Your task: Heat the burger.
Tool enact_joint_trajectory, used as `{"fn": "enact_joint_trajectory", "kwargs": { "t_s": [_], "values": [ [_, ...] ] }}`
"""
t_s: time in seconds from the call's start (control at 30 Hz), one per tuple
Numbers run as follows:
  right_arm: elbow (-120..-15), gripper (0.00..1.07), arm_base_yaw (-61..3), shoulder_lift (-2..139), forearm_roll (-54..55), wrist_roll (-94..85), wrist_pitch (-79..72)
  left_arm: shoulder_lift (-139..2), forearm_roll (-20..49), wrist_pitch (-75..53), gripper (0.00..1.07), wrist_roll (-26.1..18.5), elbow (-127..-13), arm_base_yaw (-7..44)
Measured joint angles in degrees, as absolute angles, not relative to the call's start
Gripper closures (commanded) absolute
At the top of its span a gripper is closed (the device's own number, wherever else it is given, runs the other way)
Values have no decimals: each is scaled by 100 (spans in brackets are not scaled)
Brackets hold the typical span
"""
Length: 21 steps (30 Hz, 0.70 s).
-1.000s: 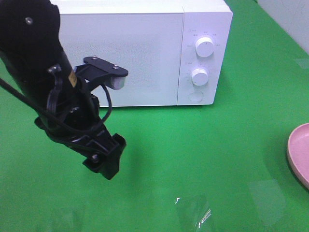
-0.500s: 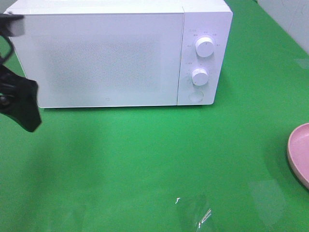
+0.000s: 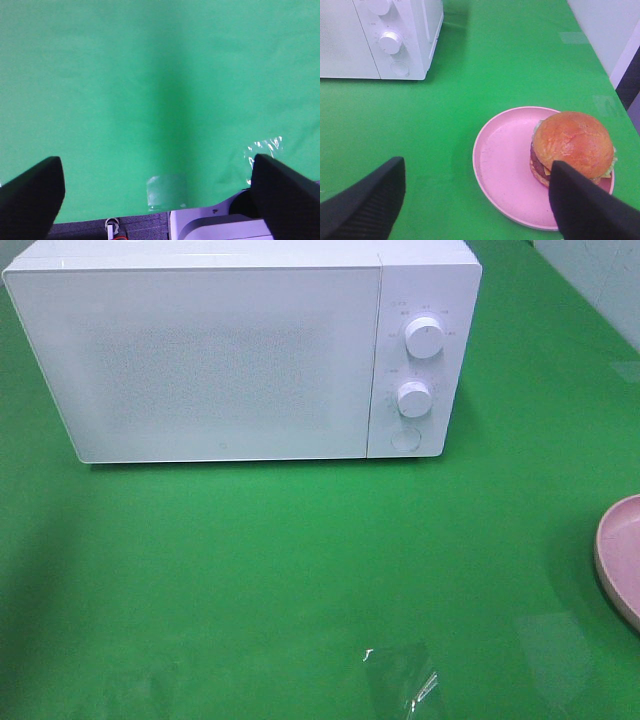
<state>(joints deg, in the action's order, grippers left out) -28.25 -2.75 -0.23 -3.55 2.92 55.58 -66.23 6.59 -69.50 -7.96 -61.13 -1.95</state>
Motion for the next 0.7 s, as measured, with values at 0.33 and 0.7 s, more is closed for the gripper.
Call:
{"fn": "enact_joint_trajectory", "kwargs": {
  "t_s": [0.33,0.7],
  "values": [
    [-2825,32,-275,-23,-355,292,5558,-5197,636,-6492,14,-882,-4773,-206],
    [-2825,32,-275,-23,-355,292,5558,-3077,602,-6348,14,-928,-3197,-206]
  ]
}}
